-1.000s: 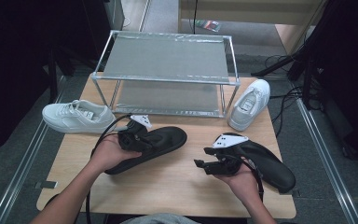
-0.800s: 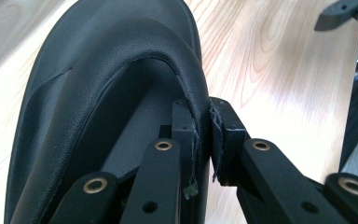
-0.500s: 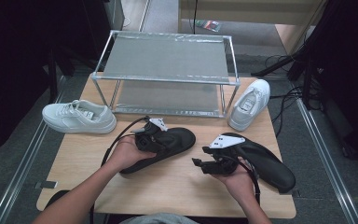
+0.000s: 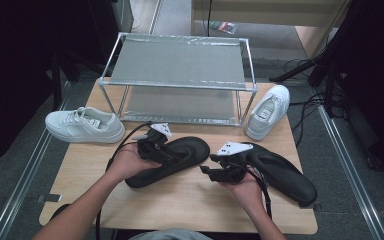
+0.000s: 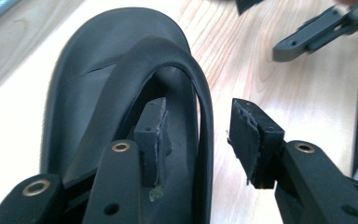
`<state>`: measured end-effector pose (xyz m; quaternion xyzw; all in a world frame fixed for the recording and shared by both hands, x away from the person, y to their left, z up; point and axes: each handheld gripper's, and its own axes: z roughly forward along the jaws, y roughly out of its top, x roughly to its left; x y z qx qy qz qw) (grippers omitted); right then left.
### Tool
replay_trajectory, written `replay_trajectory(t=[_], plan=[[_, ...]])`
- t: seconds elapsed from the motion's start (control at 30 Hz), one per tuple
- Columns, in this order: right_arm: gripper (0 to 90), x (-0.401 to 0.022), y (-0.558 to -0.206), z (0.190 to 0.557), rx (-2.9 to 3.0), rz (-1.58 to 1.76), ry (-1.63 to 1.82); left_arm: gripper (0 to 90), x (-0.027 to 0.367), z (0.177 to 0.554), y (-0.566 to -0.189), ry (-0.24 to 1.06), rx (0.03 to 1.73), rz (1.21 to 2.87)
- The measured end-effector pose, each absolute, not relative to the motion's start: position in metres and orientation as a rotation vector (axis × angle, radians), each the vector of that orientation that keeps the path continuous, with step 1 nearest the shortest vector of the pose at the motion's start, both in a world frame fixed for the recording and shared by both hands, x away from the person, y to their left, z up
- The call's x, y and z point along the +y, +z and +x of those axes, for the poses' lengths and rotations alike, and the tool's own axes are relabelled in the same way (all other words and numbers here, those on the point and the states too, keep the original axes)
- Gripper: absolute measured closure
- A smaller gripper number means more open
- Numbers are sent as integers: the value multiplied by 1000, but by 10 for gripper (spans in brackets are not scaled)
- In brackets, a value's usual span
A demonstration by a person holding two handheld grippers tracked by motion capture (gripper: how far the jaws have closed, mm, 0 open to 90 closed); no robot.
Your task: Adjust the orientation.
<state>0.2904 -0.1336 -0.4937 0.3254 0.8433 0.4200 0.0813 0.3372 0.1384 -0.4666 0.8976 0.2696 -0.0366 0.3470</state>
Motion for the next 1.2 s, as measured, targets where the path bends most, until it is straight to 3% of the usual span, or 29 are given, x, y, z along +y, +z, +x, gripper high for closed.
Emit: replay_trajectory(t=[0.2,0.37,0.53,0.73,1.2], plan=[[528,-123,-496,292,2567,969,1274,590,169,335,-459,-80,757,2277],[578,-114,-493,293,2575,955,1306,726,191,335,-459,-33,778,2274],[697,-105,-493,296,2606,1009,1340,900,209,340,-469,18,858,2299],[900,-91,-495,296,2641,967,1329,900,223,348,-481,27,953,2259],[900,-69,-504,301,2691,930,1301,900,224,349,-501,24,979,2286]])
